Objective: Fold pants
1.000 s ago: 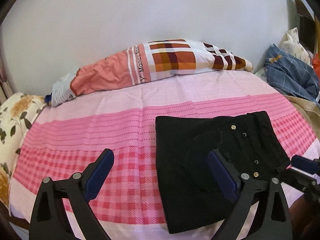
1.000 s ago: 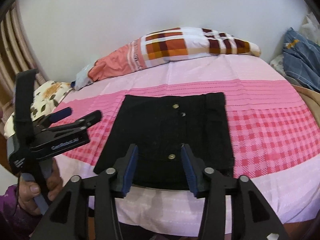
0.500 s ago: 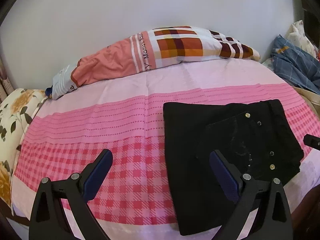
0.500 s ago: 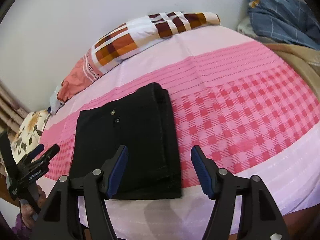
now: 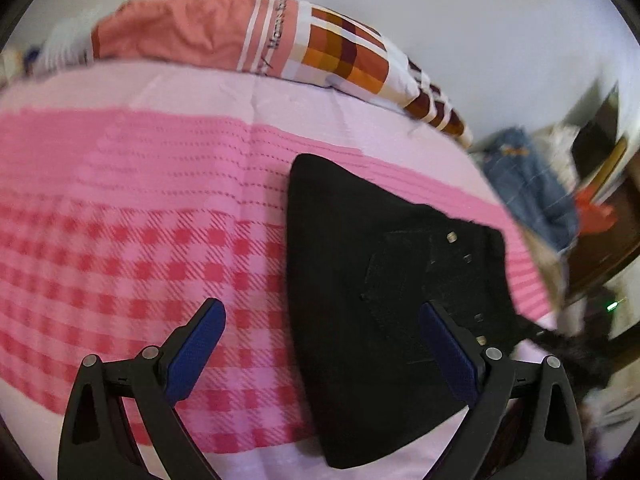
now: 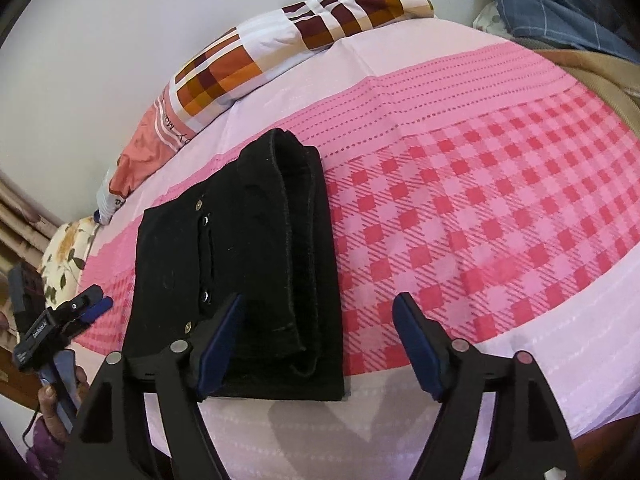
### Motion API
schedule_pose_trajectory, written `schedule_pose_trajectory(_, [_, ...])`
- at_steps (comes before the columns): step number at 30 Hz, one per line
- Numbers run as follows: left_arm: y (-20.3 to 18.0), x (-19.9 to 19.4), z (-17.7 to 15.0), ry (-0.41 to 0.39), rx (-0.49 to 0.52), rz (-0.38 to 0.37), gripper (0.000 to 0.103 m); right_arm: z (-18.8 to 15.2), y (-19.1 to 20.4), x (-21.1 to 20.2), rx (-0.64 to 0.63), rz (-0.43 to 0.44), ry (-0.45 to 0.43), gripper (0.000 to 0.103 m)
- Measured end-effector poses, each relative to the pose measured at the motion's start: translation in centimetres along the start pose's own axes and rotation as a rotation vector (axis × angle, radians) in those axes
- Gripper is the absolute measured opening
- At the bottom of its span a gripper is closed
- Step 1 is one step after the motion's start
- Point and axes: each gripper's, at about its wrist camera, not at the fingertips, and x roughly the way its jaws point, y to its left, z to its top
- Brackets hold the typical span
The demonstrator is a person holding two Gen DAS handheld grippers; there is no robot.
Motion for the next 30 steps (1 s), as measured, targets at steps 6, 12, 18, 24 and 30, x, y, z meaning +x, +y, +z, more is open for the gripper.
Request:
schedule_pose_trajectory(6, [0.7, 1.2, 0.1, 0.045, -0.023, -0.108, 0.097, 0.0, -1.1, 0.2, 0.031, 0.023, -0.015, 0.075])
schedule_pose_trajectory(12, [0.7, 3.5, -0.7, 0.168, -0.009, -0.190, 0.097, -0.4, -2.1, 0.3, 0.075, 0.063, -0.020, 0.078])
schedule_pose_trajectory(18, [1.0, 4.3, -0.4, 0.201, -0.045, -0.356, 0.097, -0.2, -2.9, 0.5, 0.097, 0.167, -0.029, 0.078])
schedule_pose_trajectory(24, [1.1, 5.5, 0.8, 0.243, -0.066, -0.422, 0.097, 2.5, -4.6, 2.0, 0.167, 0.293, 0.017, 0.078])
schedule_pose_trajectory(30, [-0.2, 6.1, 1.4, 0.261, 0.025, -0.386, 0.097, 4.5, -2.4, 4.9, 0.092, 0.426, 0.142, 0.080])
